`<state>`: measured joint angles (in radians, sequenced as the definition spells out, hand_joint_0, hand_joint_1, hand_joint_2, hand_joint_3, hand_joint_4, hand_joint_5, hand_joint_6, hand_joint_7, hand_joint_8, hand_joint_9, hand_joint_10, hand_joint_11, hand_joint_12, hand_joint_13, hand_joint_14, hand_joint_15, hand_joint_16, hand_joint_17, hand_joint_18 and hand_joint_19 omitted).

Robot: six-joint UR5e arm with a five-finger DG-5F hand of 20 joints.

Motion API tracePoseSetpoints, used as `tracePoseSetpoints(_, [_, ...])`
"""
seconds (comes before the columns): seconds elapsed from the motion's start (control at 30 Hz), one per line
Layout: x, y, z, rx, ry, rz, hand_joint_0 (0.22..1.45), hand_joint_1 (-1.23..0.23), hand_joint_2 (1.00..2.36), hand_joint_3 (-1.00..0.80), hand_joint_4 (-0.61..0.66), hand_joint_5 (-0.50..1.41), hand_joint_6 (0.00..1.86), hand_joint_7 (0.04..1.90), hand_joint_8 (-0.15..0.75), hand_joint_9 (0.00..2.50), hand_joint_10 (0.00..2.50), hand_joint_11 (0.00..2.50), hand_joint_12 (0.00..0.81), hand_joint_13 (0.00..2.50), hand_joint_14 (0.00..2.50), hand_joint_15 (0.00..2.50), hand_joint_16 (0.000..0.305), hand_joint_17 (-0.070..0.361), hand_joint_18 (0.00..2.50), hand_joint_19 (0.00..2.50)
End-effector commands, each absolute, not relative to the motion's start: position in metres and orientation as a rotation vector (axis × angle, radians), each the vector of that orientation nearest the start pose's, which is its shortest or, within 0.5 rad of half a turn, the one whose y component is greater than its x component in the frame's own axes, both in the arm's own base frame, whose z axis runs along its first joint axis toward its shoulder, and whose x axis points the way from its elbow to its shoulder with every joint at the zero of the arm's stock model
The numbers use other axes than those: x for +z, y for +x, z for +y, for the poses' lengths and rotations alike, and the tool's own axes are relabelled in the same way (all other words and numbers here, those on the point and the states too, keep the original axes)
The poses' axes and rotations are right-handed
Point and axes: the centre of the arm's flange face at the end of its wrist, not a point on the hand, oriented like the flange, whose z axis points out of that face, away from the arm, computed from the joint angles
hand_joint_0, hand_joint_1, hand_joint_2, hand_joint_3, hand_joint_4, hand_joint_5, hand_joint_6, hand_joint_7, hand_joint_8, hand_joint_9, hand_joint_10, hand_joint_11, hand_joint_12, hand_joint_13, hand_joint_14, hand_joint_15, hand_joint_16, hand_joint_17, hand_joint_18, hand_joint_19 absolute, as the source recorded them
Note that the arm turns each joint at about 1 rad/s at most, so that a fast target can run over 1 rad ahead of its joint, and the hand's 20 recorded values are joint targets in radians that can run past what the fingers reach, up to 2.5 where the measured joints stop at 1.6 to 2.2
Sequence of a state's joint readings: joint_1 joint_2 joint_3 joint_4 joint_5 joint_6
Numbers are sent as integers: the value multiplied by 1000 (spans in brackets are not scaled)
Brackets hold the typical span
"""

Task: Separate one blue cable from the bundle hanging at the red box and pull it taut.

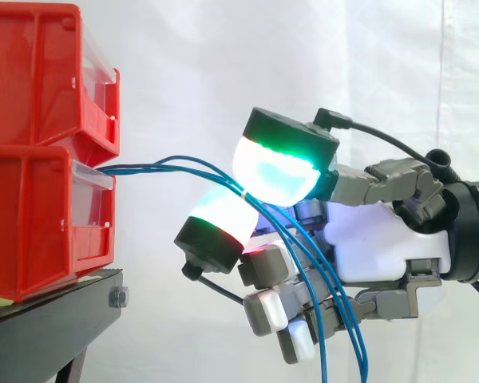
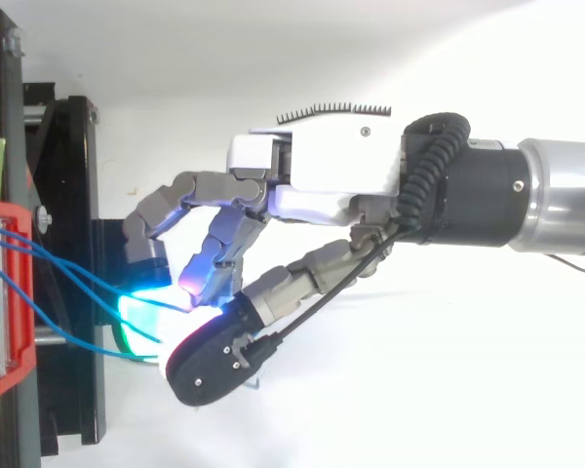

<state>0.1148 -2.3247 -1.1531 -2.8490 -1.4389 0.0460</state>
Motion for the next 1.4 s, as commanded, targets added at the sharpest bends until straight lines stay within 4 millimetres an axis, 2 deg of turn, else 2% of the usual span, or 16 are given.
tracePoseSetpoints(0.0, [238,767,-59,1204,1279,1206,679,-824,1000,-500,110,-195,848,1069,276,1031,29,1069,357,952,23,698,45,102,895,675])
tracePoseSetpoints(0.13, [239,767,-59,1203,1280,1205,722,-921,1000,-500,80,-188,850,1079,273,1036,31,1077,349,959,25,698,44,100,896,630])
tracePoseSetpoints(0.23, [239,767,-59,1202,1281,1206,733,-942,1000,-500,76,-185,848,1094,271,1023,31,1061,347,950,25,688,44,99,886,603])
tracePoseSetpoints(0.33, [238,767,-59,1203,1280,1205,679,-940,1000,-500,88,-184,847,1098,270,1021,31,1063,344,945,24,699,43,98,876,621])
tracePoseSetpoints(0.47, [240,767,-59,1204,1279,1204,561,-802,1000,-500,113,-171,823,1065,286,1049,30,1057,356,948,25,697,45,102,887,670])
tracePoseSetpoints(0.7, [238,767,-59,1203,1280,1205,552,-705,1000,-500,126,-138,735,1135,284,1047,30,1040,360,946,24,701,46,105,888,676])
tracePoseSetpoints(0.87, [239,767,-59,1202,1281,1206,615,-628,1000,-500,114,-124,681,1210,280,1046,31,1006,352,938,24,700,45,101,871,706])
tracePoseSetpoints(1.0, [240,767,-59,1204,1279,1204,615,-685,1010,-385,69,-132,682,1267,284,1019,30,1012,357,930,25,700,46,103,875,707])
tracePoseSetpoints(1.03, [240,767,-58,1205,1278,1205,609,-720,1016,-313,88,-153,732,1203,289,1018,31,1025,360,929,24,713,46,104,876,705])
tracePoseSetpoints(1.13, [239,767,-59,1203,1280,1205,622,-776,1019,-267,89,-174,775,1141,286,1002,31,1030,360,924,23,705,46,104,864,697])
tracePoseSetpoints(1.3, [238,767,-59,1202,1282,1208,747,-904,1010,-393,49,-198,824,1046,265,973,30,1039,351,917,25,687,45,102,870,629])
tracePoseSetpoints(1.37, [239,767,-59,1202,1282,1208,765,-910,1005,-449,44,-198,834,1027,265,975,30,1042,349,923,23,688,45,100,868,623])
